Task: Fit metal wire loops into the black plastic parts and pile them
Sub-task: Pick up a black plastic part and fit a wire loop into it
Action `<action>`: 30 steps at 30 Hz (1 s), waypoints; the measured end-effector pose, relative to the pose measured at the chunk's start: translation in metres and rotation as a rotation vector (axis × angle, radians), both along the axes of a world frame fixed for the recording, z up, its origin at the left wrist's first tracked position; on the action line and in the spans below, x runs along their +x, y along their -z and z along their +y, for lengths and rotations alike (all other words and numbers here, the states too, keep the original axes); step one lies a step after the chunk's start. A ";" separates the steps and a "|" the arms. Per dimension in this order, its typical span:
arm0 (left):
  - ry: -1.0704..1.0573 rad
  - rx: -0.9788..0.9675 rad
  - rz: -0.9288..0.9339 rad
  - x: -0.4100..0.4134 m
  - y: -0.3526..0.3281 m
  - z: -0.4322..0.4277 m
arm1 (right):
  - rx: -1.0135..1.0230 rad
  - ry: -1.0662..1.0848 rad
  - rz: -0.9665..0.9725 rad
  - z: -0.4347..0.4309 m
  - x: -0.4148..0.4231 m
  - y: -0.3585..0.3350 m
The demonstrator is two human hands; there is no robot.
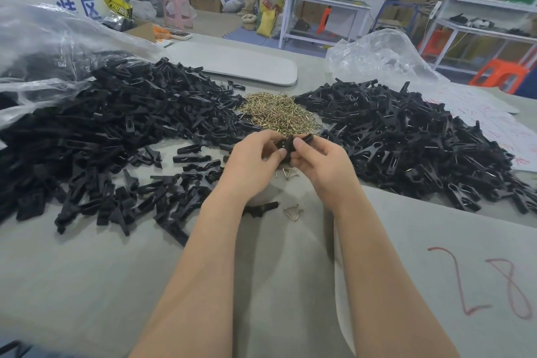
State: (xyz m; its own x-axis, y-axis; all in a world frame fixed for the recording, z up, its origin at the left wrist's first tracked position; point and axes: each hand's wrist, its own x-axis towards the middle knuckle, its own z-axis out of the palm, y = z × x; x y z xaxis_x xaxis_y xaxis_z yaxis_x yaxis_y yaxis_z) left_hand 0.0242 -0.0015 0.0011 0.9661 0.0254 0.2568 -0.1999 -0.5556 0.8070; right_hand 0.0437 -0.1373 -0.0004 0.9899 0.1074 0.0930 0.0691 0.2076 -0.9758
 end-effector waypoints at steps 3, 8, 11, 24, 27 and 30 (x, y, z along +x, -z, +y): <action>0.019 -0.050 0.036 0.002 0.000 0.000 | 0.075 -0.043 0.039 -0.002 -0.001 -0.002; -0.046 -0.129 0.061 0.004 0.002 0.003 | 0.153 -0.072 0.088 0.003 -0.002 -0.002; -0.117 -0.021 0.061 0.005 0.004 0.001 | 0.144 -0.073 0.134 0.006 -0.002 -0.001; -0.223 -0.420 0.015 0.007 0.000 -0.005 | -0.252 0.003 -0.065 0.006 -0.007 -0.009; -0.190 -0.536 0.039 0.007 0.001 -0.008 | -0.321 0.001 -0.098 0.006 -0.008 -0.009; -0.169 -0.603 0.068 0.006 0.001 -0.010 | -0.336 0.041 -0.116 0.008 -0.008 -0.010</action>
State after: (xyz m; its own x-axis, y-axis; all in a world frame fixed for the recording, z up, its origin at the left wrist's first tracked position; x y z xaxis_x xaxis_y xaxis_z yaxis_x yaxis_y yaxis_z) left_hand 0.0306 -0.0112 0.0000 0.9497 0.3008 0.0876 -0.0861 -0.0180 0.9961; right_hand 0.0354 -0.1289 0.0094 0.9789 0.1113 0.1713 0.1851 -0.1287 -0.9742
